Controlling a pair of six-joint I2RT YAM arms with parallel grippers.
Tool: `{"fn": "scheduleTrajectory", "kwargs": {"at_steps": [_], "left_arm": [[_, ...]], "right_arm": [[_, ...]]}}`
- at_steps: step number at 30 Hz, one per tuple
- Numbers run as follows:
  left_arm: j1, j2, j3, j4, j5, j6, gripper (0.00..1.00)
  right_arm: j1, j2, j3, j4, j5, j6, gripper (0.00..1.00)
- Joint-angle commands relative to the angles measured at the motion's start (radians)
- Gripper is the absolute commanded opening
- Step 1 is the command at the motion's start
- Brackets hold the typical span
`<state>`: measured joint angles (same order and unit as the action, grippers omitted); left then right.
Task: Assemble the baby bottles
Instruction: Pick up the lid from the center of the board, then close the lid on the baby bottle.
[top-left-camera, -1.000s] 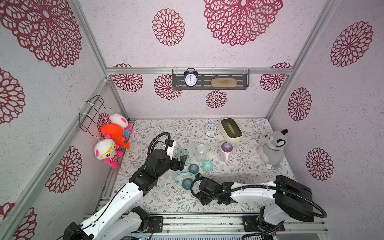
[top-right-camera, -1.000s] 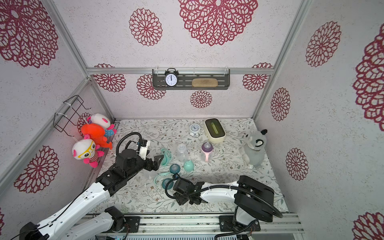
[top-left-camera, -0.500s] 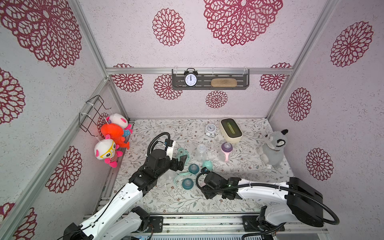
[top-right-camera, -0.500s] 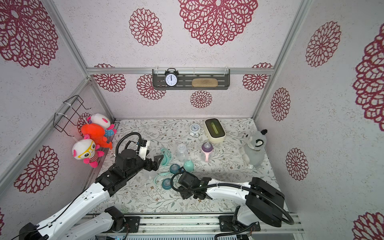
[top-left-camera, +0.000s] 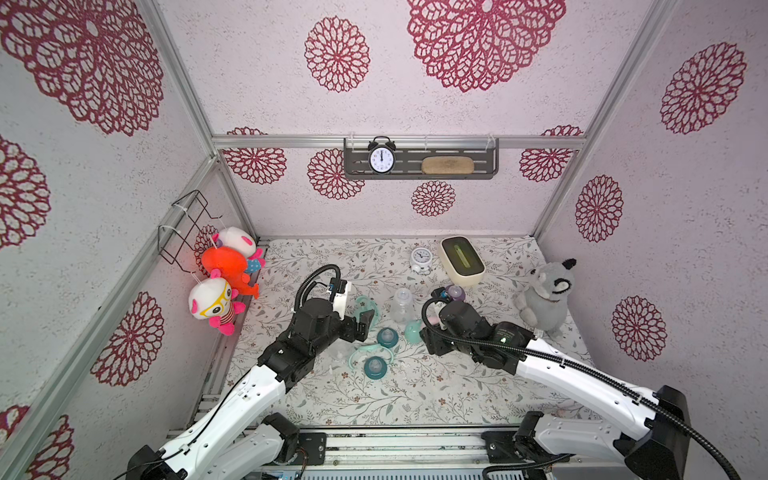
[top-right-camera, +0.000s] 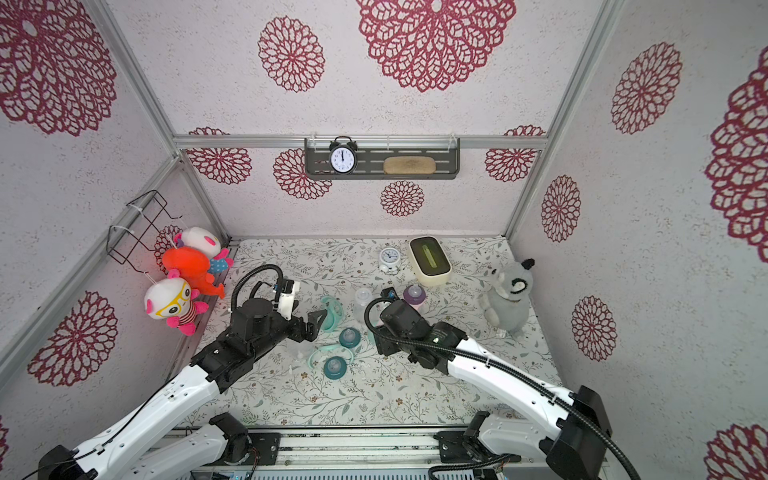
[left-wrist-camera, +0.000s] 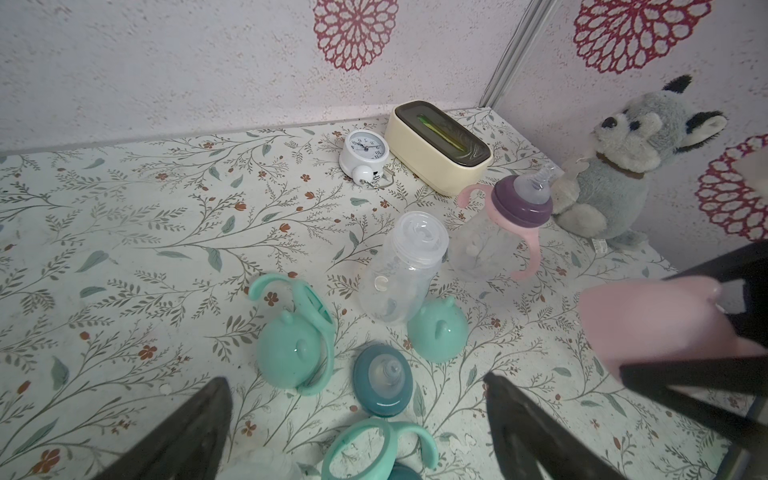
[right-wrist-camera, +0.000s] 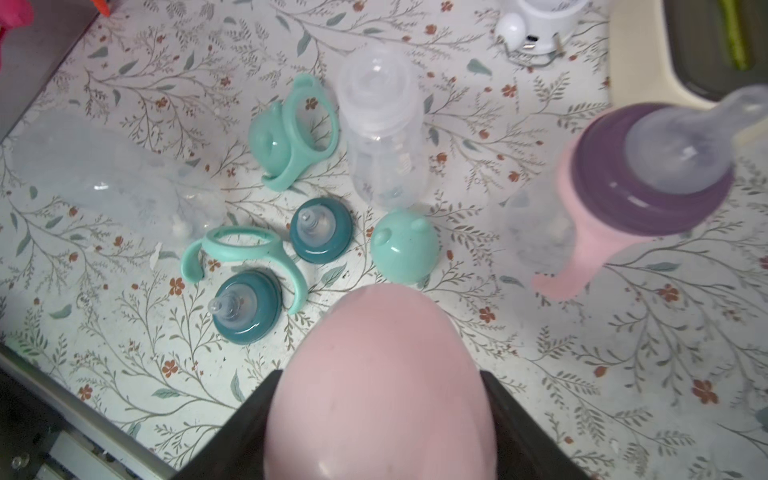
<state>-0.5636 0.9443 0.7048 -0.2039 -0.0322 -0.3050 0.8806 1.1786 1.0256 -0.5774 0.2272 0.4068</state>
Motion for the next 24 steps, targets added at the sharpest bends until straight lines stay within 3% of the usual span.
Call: {"fn": "scheduleTrajectory", "kwargs": {"at_steps": [1, 14, 24], "left_arm": [[0.009, 0.009, 0.039, 0.002, 0.008, -0.009, 0.98], [0.010, 0.007, 0.050, -0.011, 0.011, 0.000, 0.98], [0.010, 0.004, 0.043, -0.008, 0.014, 0.000, 0.98]], "right_arm": [[-0.055, 0.000, 0.098, -0.111, 0.048, -0.077, 0.70], [-0.333, 0.162, 0.363, -0.208, 0.005, -0.201, 0.70], [-0.423, 0.311, 0.463, -0.206, -0.075, -0.239, 0.70]]}}
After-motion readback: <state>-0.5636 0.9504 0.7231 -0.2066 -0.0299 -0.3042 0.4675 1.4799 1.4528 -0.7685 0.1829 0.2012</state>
